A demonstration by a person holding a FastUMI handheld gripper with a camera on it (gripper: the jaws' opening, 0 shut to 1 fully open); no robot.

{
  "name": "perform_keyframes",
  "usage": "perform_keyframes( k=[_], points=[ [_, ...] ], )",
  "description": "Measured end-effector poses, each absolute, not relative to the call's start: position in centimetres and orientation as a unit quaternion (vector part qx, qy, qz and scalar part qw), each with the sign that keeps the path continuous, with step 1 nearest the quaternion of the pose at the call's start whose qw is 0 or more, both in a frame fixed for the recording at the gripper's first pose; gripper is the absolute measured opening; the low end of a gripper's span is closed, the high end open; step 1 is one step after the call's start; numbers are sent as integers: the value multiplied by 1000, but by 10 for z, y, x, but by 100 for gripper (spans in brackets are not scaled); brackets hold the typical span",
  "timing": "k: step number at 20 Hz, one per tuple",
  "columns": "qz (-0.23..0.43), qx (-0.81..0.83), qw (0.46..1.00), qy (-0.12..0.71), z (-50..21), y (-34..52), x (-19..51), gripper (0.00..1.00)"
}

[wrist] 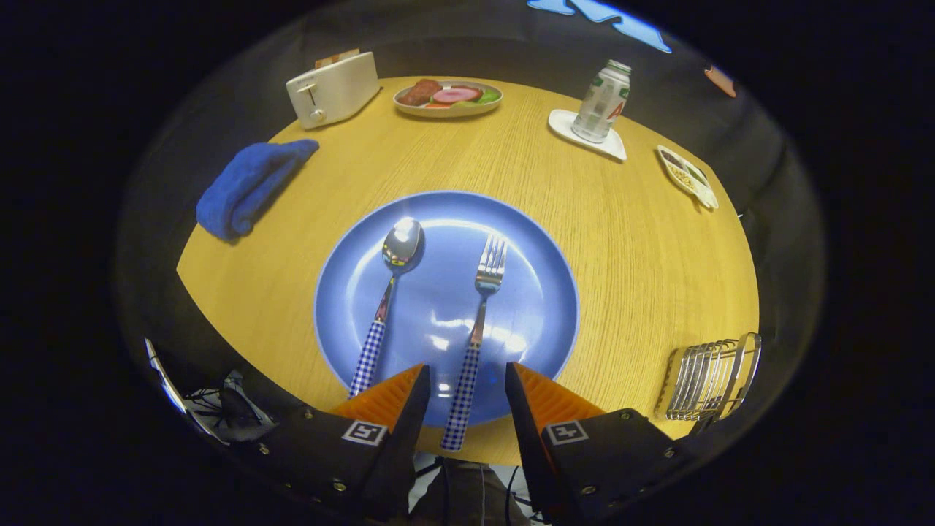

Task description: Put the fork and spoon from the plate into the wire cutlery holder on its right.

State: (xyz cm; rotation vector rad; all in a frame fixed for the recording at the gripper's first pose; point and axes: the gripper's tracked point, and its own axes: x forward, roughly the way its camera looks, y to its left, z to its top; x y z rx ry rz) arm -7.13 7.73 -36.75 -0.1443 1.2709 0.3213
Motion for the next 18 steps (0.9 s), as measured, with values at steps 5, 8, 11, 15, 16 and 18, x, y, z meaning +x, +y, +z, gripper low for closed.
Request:
perform_keyframes(
  k=[5,8,11,15,16,18],
  points=[
    [169,-87,752,630,-368,75,-78,6],
    [186,-95,746,632,-373,77,-74,6],
    [209,-120,738,631,-362,72,-69,6],
    [235,-152,735,617,-331,50,-62,6],
    [238,-154,735,616,-324,44,-63,6],
    [241,-162,738,609,-305,30,-59,6]
  ],
)
